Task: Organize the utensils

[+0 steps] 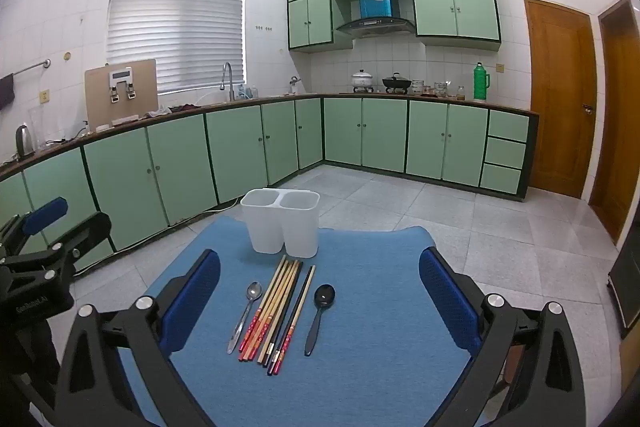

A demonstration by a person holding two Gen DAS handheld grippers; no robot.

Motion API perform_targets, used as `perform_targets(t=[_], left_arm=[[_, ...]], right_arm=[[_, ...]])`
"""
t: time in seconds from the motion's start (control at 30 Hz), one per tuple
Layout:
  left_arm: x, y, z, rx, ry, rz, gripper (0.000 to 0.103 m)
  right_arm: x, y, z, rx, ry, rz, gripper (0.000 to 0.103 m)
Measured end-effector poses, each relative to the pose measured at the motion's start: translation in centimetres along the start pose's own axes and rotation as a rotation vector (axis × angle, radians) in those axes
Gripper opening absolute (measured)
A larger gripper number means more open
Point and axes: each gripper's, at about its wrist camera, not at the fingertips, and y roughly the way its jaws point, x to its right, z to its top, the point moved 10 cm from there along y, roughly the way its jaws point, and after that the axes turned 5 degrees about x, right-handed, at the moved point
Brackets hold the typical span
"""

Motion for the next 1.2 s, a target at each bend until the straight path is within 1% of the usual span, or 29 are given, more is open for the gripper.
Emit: perform_targets(t=[0.77,0.8,1.2], left_arm=[[-0.26,-0.48,0.45,0.002,0.005,0.004,0.098],[-0.48,0.0,0.26,0.002,0.004,0.005,0.098],[-0.63,0.02,0.3,0.001,0.003,0.004,0.098]], right_arm=[[0.02,0.0,-0.06,-0.003,0.001,-0.001,0.097],[0.03,-0.02,-0.06,-0.003,0.001,-0.001,0.097],[0.03,-0.03,-0.05,-0.005,0.0,-0.001,0.097]])
